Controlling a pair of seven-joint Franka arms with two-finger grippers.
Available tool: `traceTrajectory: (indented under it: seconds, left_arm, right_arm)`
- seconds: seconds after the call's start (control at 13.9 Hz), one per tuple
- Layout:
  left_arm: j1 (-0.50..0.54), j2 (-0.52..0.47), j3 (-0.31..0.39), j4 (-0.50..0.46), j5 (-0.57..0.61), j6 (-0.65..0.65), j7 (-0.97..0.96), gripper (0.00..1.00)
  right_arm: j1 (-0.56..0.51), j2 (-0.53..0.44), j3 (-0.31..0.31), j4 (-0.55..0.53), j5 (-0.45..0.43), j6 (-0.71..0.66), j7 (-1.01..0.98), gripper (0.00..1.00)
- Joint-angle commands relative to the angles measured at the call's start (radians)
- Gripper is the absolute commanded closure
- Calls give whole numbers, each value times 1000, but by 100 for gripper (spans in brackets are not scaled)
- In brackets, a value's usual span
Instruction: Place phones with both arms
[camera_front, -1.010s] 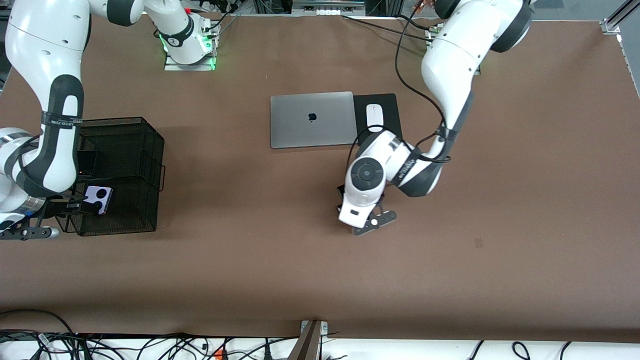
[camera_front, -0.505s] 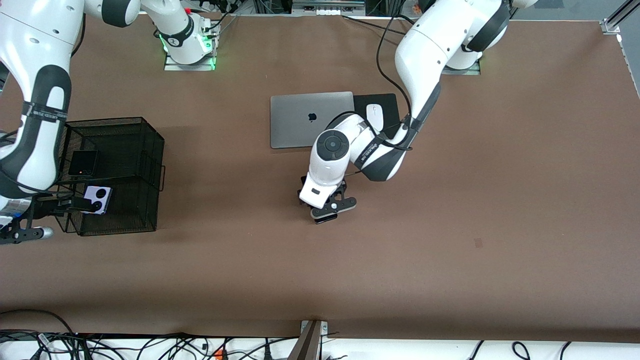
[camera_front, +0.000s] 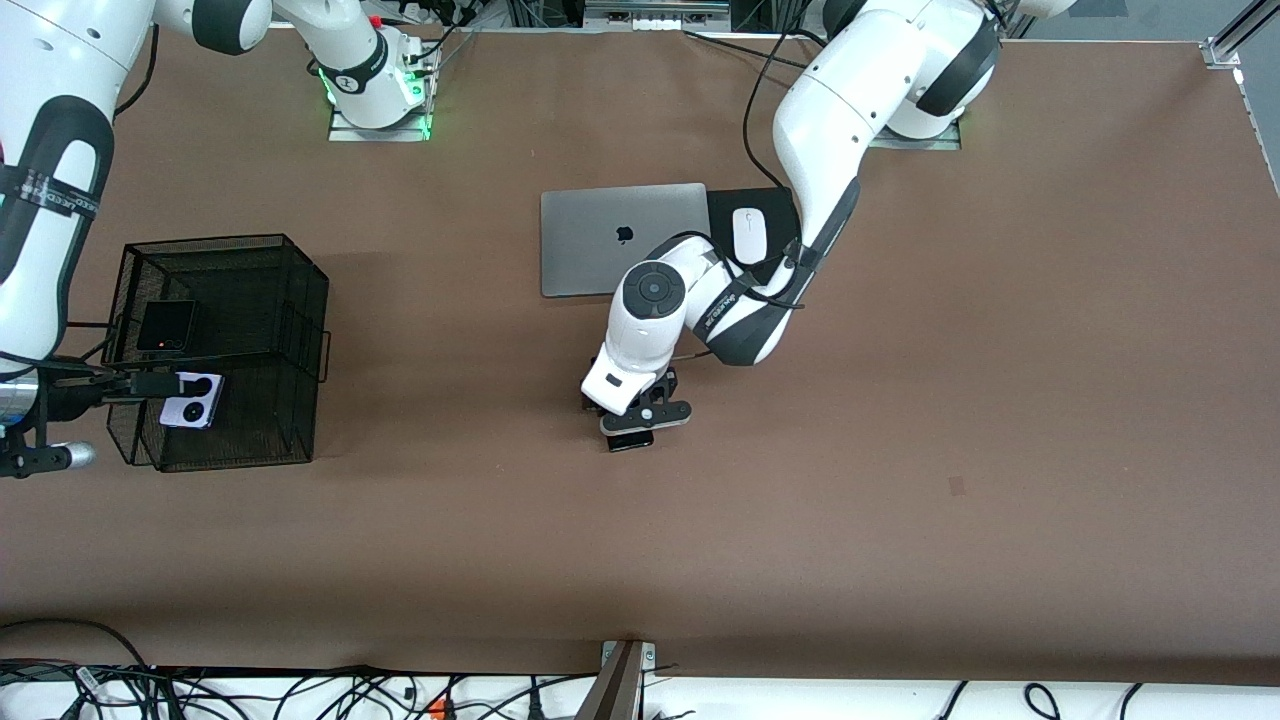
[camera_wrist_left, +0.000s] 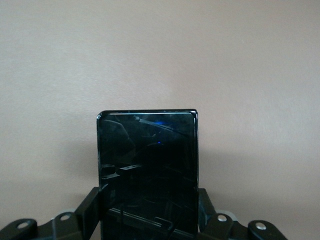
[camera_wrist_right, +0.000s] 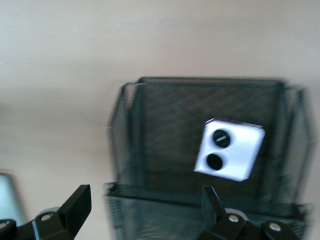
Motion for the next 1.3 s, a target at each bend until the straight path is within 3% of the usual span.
traceTrajectory:
  seconds: [0.0, 0.07, 0.22, 0.36, 0.65, 0.79, 1.01, 1.23]
  left_arm:
    - [-18, 23, 18, 43, -10, -4, 71, 68]
    - [-20, 26, 18, 43, -10, -2, 91, 65]
    - [-20, 31, 18, 43, -10, -2, 112, 22]
    - [-28, 32, 18, 40, -9, -2, 112, 0]
    - [-52, 31, 49, 40, -9, -4, 108, 0]
    - [-48, 22, 49, 40, -9, -7, 111, 0]
    - [-9, -10, 49, 39, -7, -91, 135, 0]
    - [72, -64, 38, 37, -18, -241, 288, 0]
  right_arm:
    - [10, -32, 5, 22, 68, -88, 147, 2]
    - [23, -32, 3, 32, 67, -97, 171, 1]
    - [33, -35, 2, 41, 59, -112, 172, 1]
    - [45, -46, 2, 45, 61, -122, 201, 1]
    - [106, -76, 2, 44, 59, -122, 287, 1]
    - [132, -95, 16, 44, 59, -122, 457, 1]
    - [139, -136, 152, 44, -19, -91, 627, 1]
    - [136, -173, 279, 38, -129, -24, 732, 1]
